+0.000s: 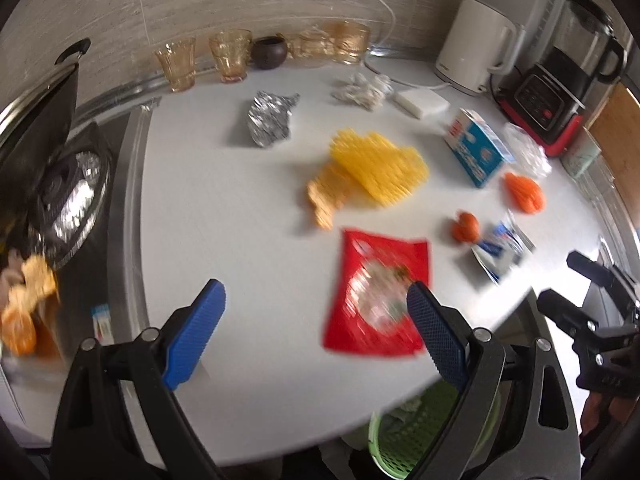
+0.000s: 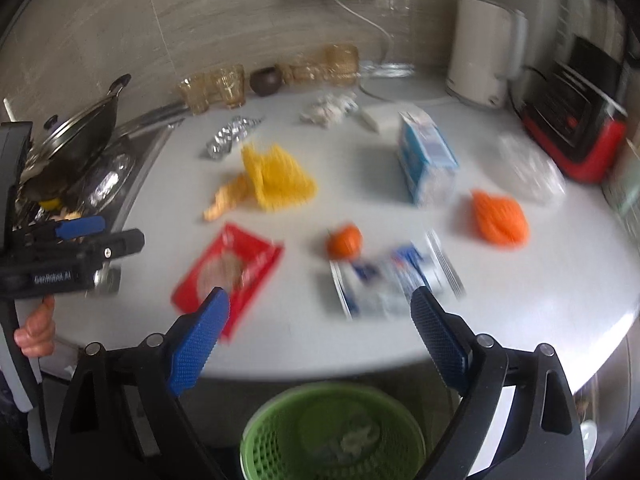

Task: Collect trash
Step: 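Grasp the foil blister pack with the left tool while the right tool grasps the yellow foam net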

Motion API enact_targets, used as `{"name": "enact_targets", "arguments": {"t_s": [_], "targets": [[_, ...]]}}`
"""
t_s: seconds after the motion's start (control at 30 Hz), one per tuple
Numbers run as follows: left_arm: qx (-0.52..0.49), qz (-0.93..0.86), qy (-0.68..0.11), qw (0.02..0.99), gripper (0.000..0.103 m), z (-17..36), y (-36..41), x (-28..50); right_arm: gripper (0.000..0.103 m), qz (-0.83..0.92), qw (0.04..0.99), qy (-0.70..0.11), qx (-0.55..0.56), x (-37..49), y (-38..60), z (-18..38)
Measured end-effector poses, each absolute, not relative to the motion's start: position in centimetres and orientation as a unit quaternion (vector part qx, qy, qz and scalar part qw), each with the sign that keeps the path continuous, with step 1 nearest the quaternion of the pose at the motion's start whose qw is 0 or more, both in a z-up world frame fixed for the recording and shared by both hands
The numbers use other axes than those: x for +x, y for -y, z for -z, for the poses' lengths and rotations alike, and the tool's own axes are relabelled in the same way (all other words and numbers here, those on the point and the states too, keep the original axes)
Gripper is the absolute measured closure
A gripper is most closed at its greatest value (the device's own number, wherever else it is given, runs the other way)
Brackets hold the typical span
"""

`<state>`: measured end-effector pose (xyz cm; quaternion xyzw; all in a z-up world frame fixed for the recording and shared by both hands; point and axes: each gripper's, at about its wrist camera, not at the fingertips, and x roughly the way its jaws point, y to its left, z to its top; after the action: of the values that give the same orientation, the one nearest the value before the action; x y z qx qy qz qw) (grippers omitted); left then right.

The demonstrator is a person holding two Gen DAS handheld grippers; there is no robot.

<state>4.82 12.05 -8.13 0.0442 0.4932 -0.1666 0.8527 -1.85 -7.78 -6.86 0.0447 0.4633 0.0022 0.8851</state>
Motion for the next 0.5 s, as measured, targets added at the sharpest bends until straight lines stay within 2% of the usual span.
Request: {"name": "enact_targets", "arguments": {"t_s": [0.5], "targets": [[0.042,0.178,-0.498,0.847,0.015,11.2,-12.7,19.5,0.011,-0.003,0.880,-0.474,0.039,12.6,4.3,11.7]]}}
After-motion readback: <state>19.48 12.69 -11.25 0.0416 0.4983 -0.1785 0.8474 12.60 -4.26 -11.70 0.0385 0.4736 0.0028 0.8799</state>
